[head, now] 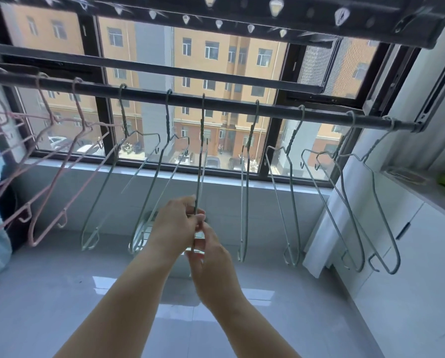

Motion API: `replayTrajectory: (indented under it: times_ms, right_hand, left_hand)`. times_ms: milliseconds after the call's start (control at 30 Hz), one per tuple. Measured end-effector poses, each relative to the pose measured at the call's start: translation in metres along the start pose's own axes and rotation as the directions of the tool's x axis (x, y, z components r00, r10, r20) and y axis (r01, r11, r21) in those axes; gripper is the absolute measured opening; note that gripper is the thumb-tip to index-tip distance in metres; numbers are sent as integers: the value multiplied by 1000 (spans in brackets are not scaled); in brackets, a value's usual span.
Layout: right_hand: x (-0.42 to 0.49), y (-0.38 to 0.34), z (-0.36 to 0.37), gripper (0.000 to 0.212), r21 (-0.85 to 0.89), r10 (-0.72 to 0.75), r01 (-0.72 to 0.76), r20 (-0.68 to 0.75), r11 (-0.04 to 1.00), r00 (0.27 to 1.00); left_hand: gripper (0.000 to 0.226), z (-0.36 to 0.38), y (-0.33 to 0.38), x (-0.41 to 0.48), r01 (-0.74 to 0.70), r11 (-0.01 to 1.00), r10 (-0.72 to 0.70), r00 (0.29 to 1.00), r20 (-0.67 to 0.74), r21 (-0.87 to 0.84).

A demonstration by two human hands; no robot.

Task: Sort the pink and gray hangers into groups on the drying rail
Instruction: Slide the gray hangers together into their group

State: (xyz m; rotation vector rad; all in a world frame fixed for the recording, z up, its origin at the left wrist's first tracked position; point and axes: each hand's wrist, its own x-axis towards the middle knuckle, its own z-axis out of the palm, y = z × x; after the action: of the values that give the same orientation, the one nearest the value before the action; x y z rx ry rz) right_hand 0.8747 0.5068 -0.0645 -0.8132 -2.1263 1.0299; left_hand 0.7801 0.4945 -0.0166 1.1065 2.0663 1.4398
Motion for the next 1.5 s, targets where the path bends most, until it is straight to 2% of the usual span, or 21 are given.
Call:
replayTrajectory:
  times_ms: [67,167,233,300,533,667,733,867,933,1000,1100,1233,1367,1500]
  right_hand:
    - [0,1,-2,48,14,-10,10,-42,1000,999]
    - [-1,5,-6,42,22,-22,24,-85,999,996]
    - [-2,7,-8,40,38,-18,22,-97,999,995]
    - [-3,9,-9,42,42,-13,17,-92,999,996]
    - [-5,11,-11,44,25,-5,7,-85,1000,996]
    - [-16,9,-8,51,12,-13,13,-51,1000,999]
    - [-27,8,-3,62,-91,-32,25,-69,995,997]
    - [-50,-11,17,66,-216,-165,130,-152,968,975]
    - [-48,-22,30,63,-242,-238,195,-164,951,957]
    - [-40,-31,41,57,-247,-263,220,-157,944,952]
    - [-20,-48,64,51,-149,-154,139,-95,979,984]
    - [10,-61,93,53,-37,51,-51,-15,998,999]
    - [23,-65,107,38,81,131,-123,-104,989,986]
    - [23,-64,108,47,112,156,-138,-170,984,973]
  left_hand:
    - [33,1,0,1,13,999,-12,1000,17,-33]
    - [25,6,0,3,7,998,-5,999,33,-62]
    - [44,10,0,4,17,997,-12,999,53,-79]
    - [50,13,0,5,12,995,-7,998,57,-96]
    - [51,17,0,2,-19,999,20,999,26,-42]
    - [51,12,-5,-9,-67,995,70,997,-35,79]
    - [51,2,-8,-17,-123,987,133,987,-92,103]
    - [41,-36,-10,-30,-317,927,367,879,-306,200]
    - [41,-57,-12,-30,-323,907,406,842,-356,270]
    - [43,-73,-17,-28,-277,912,374,862,-341,302]
    - [41,-89,-32,-24,-183,944,246,945,-215,275]
    - [38,-102,-48,-14,-106,971,134,983,-124,214]
    - [30,-105,-55,-6,-122,981,132,989,-59,151]
    - [38,-105,-61,-1,-122,988,127,990,-56,92]
